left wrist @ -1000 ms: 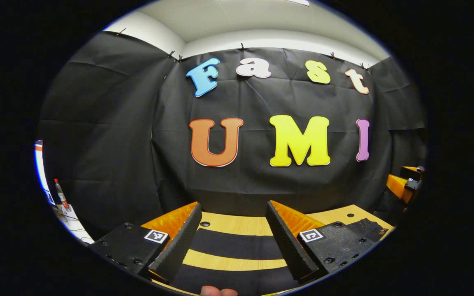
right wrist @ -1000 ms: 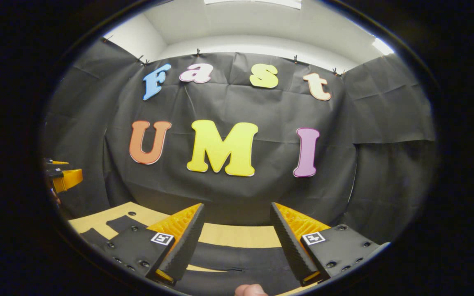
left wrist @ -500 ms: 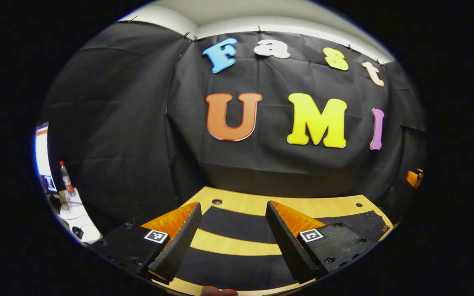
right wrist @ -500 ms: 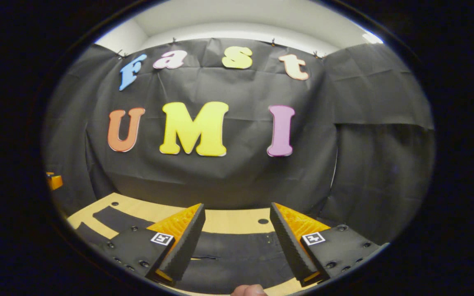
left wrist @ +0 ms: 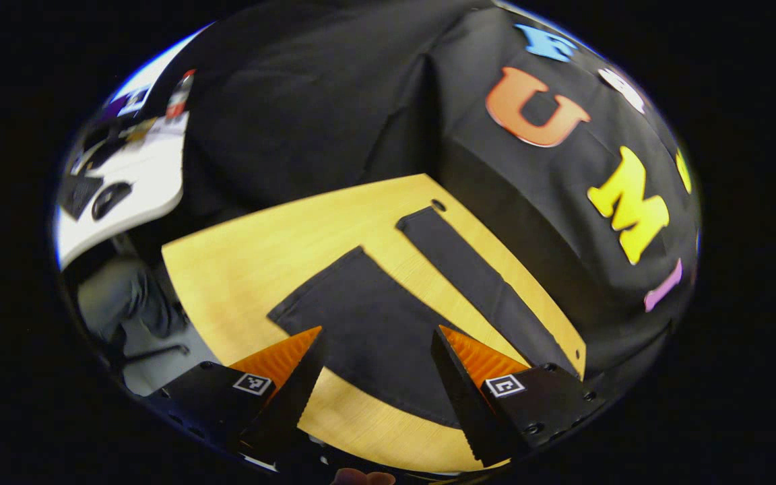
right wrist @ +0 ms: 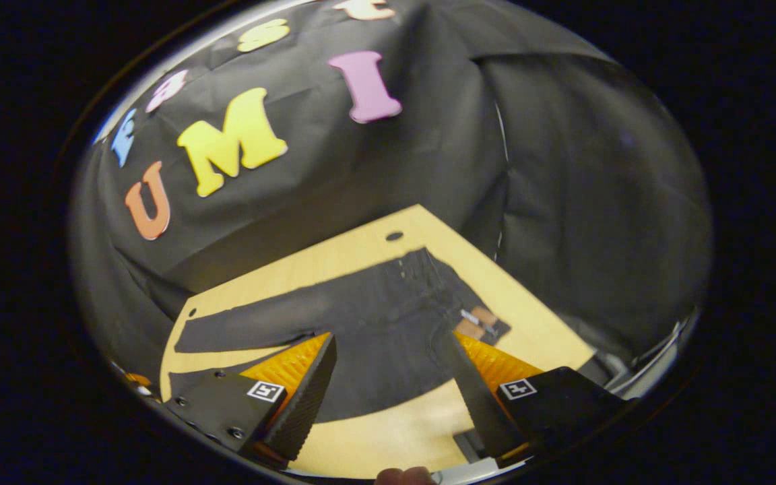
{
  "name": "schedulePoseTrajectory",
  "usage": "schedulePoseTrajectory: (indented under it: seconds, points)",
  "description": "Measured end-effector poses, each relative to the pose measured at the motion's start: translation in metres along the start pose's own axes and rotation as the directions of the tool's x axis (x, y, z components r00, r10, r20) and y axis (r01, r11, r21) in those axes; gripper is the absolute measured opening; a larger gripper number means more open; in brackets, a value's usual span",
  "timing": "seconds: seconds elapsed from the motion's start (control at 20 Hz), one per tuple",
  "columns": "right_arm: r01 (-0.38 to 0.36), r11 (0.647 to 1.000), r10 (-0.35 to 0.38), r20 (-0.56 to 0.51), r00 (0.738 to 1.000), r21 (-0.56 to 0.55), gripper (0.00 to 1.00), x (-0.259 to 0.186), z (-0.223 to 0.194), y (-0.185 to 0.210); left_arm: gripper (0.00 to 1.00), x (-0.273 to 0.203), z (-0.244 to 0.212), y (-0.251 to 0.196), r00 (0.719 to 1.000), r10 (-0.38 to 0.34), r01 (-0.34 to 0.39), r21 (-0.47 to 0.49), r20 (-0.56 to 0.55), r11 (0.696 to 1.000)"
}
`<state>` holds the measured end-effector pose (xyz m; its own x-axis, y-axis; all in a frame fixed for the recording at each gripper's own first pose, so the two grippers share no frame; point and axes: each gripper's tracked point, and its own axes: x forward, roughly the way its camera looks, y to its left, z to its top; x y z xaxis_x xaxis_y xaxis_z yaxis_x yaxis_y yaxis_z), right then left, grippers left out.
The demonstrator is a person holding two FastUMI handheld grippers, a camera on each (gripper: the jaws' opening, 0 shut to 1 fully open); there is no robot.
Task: Grasp the waist and the cuffs of the jeans and fold them to make the two legs overlap; first hold the waist and fold one-third of the jeans toward the cuffs, then hold the cuffs and fold the remaining one-third in the same direction to finish folding.
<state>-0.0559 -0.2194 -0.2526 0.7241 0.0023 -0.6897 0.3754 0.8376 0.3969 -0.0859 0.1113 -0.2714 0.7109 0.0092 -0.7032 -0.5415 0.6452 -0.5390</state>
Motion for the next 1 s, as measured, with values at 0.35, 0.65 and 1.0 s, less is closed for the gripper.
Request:
schedulePoseTrajectory:
  seconds: [0.35,0.65,1.0]
  points:
    - [0.076,0.903,-0.025,-0.125,0.992,0.423,1.0,0.036,-0.038,-0.062,0.99,0.033,-0.017,0.029,0.993,0.014,-0.073,-0.521,-0.118,0.851]
    - [0.114,0.85,-0.037,-0.157,0.987,0.514,0.98,0.061,-0.038,-0.077,0.98,0.055,-0.01,0.04,0.992,0.049,-0.104,-0.518,-0.118,0.849]
    - [0.136,0.779,-0.053,-0.151,0.987,0.612,0.98,0.096,-0.024,-0.095,0.96,0.073,0.005,0.03,0.994,0.038,-0.087,-0.537,-0.102,0.839]
